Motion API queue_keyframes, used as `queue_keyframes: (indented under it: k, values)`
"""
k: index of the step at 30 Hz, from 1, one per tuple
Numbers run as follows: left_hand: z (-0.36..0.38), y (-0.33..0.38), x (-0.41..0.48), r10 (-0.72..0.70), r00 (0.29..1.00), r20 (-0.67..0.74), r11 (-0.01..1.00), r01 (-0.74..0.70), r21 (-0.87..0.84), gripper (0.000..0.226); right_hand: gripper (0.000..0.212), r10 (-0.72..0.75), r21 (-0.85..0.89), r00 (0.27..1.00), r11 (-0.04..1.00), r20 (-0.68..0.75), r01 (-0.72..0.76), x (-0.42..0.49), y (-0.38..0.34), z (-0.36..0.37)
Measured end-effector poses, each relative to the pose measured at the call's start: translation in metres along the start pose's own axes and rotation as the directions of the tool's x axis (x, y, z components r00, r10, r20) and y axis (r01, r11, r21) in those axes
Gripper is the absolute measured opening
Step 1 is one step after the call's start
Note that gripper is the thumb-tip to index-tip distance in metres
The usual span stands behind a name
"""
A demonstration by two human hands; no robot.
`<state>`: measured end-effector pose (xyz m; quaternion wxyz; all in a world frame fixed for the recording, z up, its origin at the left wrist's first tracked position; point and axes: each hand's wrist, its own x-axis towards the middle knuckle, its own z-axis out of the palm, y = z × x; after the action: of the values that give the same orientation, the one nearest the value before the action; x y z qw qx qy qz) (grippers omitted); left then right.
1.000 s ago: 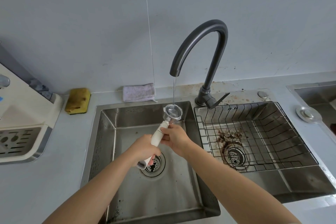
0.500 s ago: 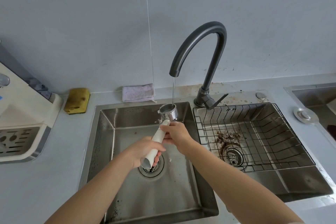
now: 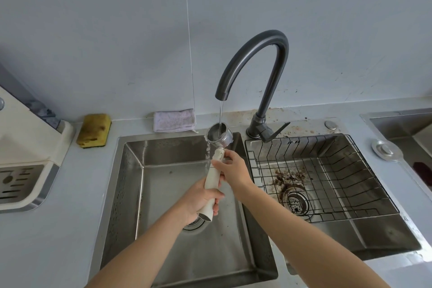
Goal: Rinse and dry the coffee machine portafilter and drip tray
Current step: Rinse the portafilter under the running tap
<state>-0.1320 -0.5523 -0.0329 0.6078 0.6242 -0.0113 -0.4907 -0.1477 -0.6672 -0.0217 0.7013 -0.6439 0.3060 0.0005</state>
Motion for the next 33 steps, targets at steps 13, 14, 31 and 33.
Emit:
queue_keyframes:
  k: [13, 14, 31, 33]
  values:
    - [-0.006, -0.002, 0.008, 0.198, 0.972, -0.126, 0.929, -0.145, 0.339, 0.038, 0.042, -0.08, 0.263, 0.991, 0.964, 0.108, 0.049, 0.003, 0.01, -0.002]
    - [-0.008, -0.002, 0.01, 0.206, 0.968, -0.146, 0.918, -0.139, 0.371, 0.039, 0.043, -0.078, 0.278, 0.991, 0.959, 0.108, 0.046, 0.004, 0.011, -0.002]
    - [-0.025, 0.015, 0.003, 0.298, 0.894, -0.335, 0.645, 0.07, 0.761, 0.028, 0.036, -0.012, 0.51, 0.982, 0.855, 0.189, -0.088, 0.013, 0.009, 0.021]
    - [-0.028, 0.02, 0.0, 0.286, 0.892, -0.349, 0.608, 0.112, 0.786, 0.025, 0.028, -0.002, 0.52, 0.979, 0.847, 0.204, -0.107, 0.014, 0.008, 0.023]
